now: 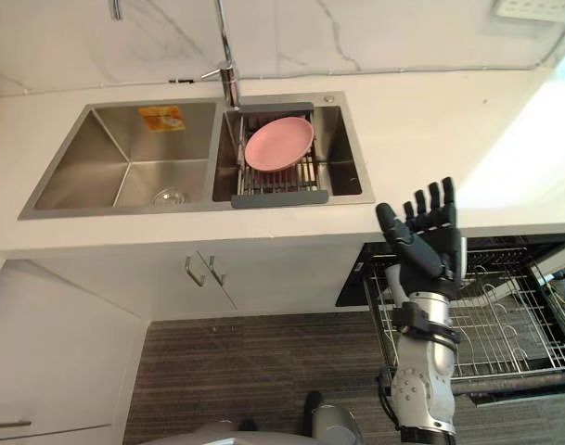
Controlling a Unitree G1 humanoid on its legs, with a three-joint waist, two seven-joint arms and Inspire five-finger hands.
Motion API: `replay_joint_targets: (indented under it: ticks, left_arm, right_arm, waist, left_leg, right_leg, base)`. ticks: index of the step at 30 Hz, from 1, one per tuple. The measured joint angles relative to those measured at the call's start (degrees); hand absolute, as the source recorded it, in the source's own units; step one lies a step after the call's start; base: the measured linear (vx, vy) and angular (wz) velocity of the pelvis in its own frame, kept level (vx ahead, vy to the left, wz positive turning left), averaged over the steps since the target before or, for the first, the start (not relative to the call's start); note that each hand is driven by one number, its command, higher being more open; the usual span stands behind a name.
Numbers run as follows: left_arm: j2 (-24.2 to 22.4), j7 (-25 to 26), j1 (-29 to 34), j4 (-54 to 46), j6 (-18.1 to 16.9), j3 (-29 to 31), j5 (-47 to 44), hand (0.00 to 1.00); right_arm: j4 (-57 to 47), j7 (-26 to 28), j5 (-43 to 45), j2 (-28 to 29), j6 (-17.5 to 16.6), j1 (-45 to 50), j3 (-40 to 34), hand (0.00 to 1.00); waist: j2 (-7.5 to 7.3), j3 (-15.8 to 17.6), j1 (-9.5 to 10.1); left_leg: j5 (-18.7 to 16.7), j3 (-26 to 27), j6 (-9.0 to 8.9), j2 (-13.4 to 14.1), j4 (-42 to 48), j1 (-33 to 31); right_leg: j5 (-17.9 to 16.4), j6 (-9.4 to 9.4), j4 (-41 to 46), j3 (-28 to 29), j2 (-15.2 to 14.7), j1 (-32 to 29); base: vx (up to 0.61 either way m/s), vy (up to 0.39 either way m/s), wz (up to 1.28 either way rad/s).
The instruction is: Walk over to the sink, pick up the cup, carry it to the dishwasher, place the cup inside the dishwasher, then close the dishwasher door
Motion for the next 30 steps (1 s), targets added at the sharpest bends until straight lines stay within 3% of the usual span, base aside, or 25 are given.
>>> replay_joint_targets:
  ticks: [5, 8, 10, 12, 14, 16, 18, 19, 20, 21, 22, 26, 30]
  left_arm:
    - [-0.2, 0.0, 0.5, -0.2, 0.0, 1.0, 1.1, 1.0]
    - [0.1, 0.4, 0.4, -0.5, 0.0, 2.2, 1.2, 1.0]
    - [0.0, 0.4, 0.0, -1.3, 0.0, 3.8, 1.2, 1.0]
    - [-1.5, 0.4, 0.0, -2.1, -0.7, 5.8, 1.2, 1.0]
    - [-2.6, 0.1, 0.0, -2.2, -1.2, 6.2, 1.2, 1.0]
    - [-2.9, -1.1, -0.3, -3.2, -1.4, 6.3, 1.4, 1.0]
    - [-3.5, -1.3, -0.3, -3.7, -1.9, 6.4, 2.7, 1.0]
    - [-4.9, -1.2, -0.2, -3.1, -2.2, 6.5, 3.7, 1.0]
    - [-4.7, -1.1, 0.5, -3.4, -2.8, 6.3, 3.7, 1.0]
    - [-4.1, -1.7, 0.9, -3.8, -2.9, 6.6, 3.6, 1.0]
    - [-3.7, -1.7, 0.1, -3.3, -2.4, 7.1, 3.4, 1.0]
    - [-4.7, -1.9, 0.0, -3.3, -1.9, 8.6, 2.4, 1.0]
    - [-3.4, -1.7, 0.8, -0.7, -0.5, 8.6, -0.1, 1.0]
  right_arm:
    - [-5.1, 0.1, -0.8, 0.5, 0.0, -0.1, -1.5, 1.0]
    - [-7.6, 0.7, -1.2, 0.6, -0.1, -0.1, -1.5, 1.0]
    - [-7.6, 1.0, -1.3, 0.7, -0.1, 0.3, -1.5, 1.0]
    - [-7.7, 1.0, -1.2, 0.7, -0.1, 1.9, -1.2, 1.0]
    - [-7.8, 1.0, -1.2, 1.7, -0.1, 3.5, -0.6, 1.0]
    - [-8.5, 0.5, -1.2, 3.0, -0.2, 3.9, -0.4, 1.0]
    - [-9.5, -0.9, -1.2, 3.1, -0.2, 4.1, 0.1, 1.0]
    - [-11.1, -2.1, -1.3, 2.6, -0.3, 4.5, 0.3, 1.0]
    - [-12.1, -3.4, -1.3, 3.5, -0.8, 4.9, 1.5, 1.0]
    - [-12.6, -4.0, -1.3, 3.5, -0.8, 4.9, 2.0, 1.0]
    - [-12.7, -4.8, -1.4, 2.4, -0.9, 4.6, 2.3, 1.0]
    - [-12.7, -5.9, -1.6, 2.6, -0.4, 4.5, 2.8, 1.0]
    - [-10.9, -4.5, -1.3, 2.5, 0.5, 3.7, 3.0, 1.0]
  waist:
    - [-0.47, -0.7, 0.52]
    - [-1.68, -1.5, 0.59]
    - [-2.44, -1.4, 0.38]
    - [-1.07, -0.7, 0.65]
    - [-0.29, -0.4, 0.93]
    - [-0.25, 0.3, 1.31]
    - [-0.11, 0.9, 1.44]
    - [2.99, 0.8, 2.04]
    - [1.7, 1.8, 2.1]
    - [0.05, 1.6, 2.11]
    - [0.92, 2.1, 1.79]
    - [0.1, 1.6, 2.13]
    - [-2.74, -0.2, 3.01]
  left_leg:
    - [0.2, -1.2, -0.17, -0.2, 0.7, 0.0]
    - [0.1, -1.0, -0.22, -0.4, 6.0, -3.0]
    - [-0.2, -0.1, -0.66, 0.2, 18.5, -8.4]
    - [0.7, 1.2, -0.42, 4.3, 36.2, -14.8]
    - [2.1, 0.7, -1.67, 6.1, 44.4, -16.7]
    - [-1.2, 0.7, -3.42, 5.9, 39.2, -17.3]
    - [-1.7, 0.4, -3.46, 4.8, 24.4, -16.3]
    - [1.0, 0.0, -3.19, 6.2, 14.2, -14.8]
    - [3.0, -0.4, -3.15, 4.1, 14.1, -14.2]
    - [3.2, -0.2, -2.89, 2.3, 14.3, -14.4]
    - [3.7, -0.8, -2.09, 2.0, 14.9, -14.2]
    - [5.9, 1.2, 0.45, 0.0, 11.6, -13.1]
    - [5.4, 3.3, 1.81, -3.3, 8.2, -11.5]
  right_leg:
    - [0.9, 0.69, -3.7, -0.6, 0.1, 2.9]
    - [1.4, 0.63, -4.8, -0.6, -0.2, 3.1]
    - [1.1, 0.31, -5.8, 0.2, -0.3, 4.4]
    - [0.5, -0.67, -5.9, 0.8, 1.8, 7.6]
    - [0.1, -1.4, -5.9, 1.6, 2.8, 10.1]
    - [0.1, -1.55, -6.0, 3.7, 2.7, 11.0]
    - [0.1, -1.53, -7.6, 5.8, 2.3, 11.1]
    - [-0.2, 0.28, -5.7, 7.9, 5.4, 11.3]
    - [-3.6, -0.19, 2.2, 11.7, 5.3, 10.7]
    - [-6.4, -0.73, 0.5, 12.3, 4.0, 11.6]
    - [-6.6, -0.67, -0.7, 11.7, 3.9, 12.8]
    - [-7.0, 1.41, -0.9, 11.4, 1.2, 12.7]
    - [-8.7, 2.68, -2.2, 12.2, -2.0, 12.4]
  base:
    - [-0.02, 0.016, 0.2]
    - [-0.09, -0.006, 0.09]
    - [-0.12, -0.046, 0.15]
    - [-0.08, -0.024, 0.01]
    - [-0.03, 0.038, -0.23]
    - [0.0, 0.077, -0.52]
    - [0.05, 0.099, -0.65]
    - [0.19, 0.073, -0.58]
    - [0.23, -0.001, -0.51]
    - [0.22, -0.022, -0.13]
    - [0.11, -0.008, 0.07]
    - [0.14, 0.085, 0.12]
    - [0.2, 0.046, -0.08]
